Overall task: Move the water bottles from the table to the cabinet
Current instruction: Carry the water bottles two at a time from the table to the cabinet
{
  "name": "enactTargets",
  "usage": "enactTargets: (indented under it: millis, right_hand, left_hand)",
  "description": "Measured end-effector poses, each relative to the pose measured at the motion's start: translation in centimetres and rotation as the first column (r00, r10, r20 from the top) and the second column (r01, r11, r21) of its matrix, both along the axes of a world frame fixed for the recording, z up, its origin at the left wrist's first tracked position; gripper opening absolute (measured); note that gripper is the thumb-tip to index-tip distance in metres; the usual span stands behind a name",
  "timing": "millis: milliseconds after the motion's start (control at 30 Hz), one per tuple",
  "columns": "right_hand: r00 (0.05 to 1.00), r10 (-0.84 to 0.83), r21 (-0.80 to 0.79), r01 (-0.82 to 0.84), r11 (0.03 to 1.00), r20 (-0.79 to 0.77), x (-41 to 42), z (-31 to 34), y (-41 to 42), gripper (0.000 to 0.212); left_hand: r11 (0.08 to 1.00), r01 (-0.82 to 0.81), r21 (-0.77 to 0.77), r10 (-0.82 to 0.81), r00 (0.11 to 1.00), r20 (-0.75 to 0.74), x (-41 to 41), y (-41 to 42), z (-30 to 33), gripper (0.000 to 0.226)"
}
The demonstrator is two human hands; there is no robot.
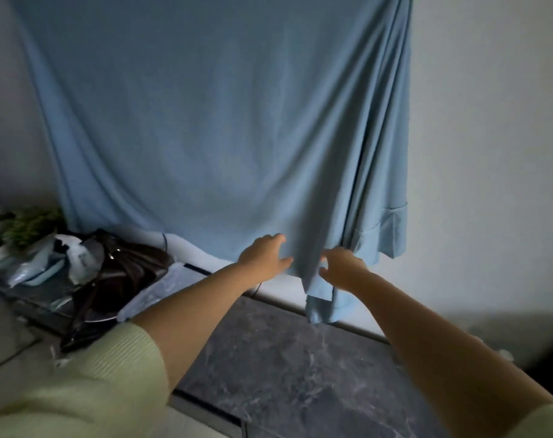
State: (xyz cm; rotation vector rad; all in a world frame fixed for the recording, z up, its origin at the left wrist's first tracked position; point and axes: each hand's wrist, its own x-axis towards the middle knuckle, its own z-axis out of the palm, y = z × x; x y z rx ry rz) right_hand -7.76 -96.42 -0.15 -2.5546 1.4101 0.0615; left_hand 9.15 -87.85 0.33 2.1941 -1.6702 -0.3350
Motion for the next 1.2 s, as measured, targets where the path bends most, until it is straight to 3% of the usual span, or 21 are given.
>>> enactTargets:
  millis: [167, 300, 633, 900, 1100, 1200]
  right_hand:
    - [0.971, 0.240, -0.028, -0.239, 0.971, 0.015, 7.7, 1.4, 3.9, 0.038]
    - [0.884, 0.468, -0.048, -0.467, 0.883, 0.011, 13.7, 1.4, 9.6, 0.039]
    - [0.499, 0.865, -0.024, -0.866, 0.500, 0.050, 23.0, -0.2, 29.6, 0.034]
    - [0.183, 0.983, 0.001, -0.983, 0.183, 0.017, 26.7, 0.0, 49.6, 0.042]
    - [0.059, 0.997, -0.017, -0.998, 0.060, 0.042, 28.2, 0.5, 64.2, 0.043]
    - [-0.007, 0.999, -0.012, -1.000, -0.007, 0.046, 28.3, 0.8, 71.0, 0.042]
  left_hand:
    - [0.967, -0.255, -0.010, 0.254, 0.967, -0.011, 5.4, 8.2, 0.5, 0.051]
    - [0.886, -0.464, -0.014, 0.464, 0.886, -0.023, 8.1, 17.0, 0.9, 0.041]
    - [0.507, -0.855, 0.110, 0.860, 0.511, 0.012, 5.8, 41.7, -1.2, 0.053]
    - [0.244, -0.964, 0.104, 0.967, 0.251, 0.052, 3.6, 59.2, -0.1, 0.053]
    - [0.135, -0.984, 0.114, 0.980, 0.150, 0.134, 2.3, 72.1, 0.5, 0.051]
    - [0.046, -0.993, 0.106, 0.991, 0.059, 0.124, 1.5, 78.9, 1.5, 0.052]
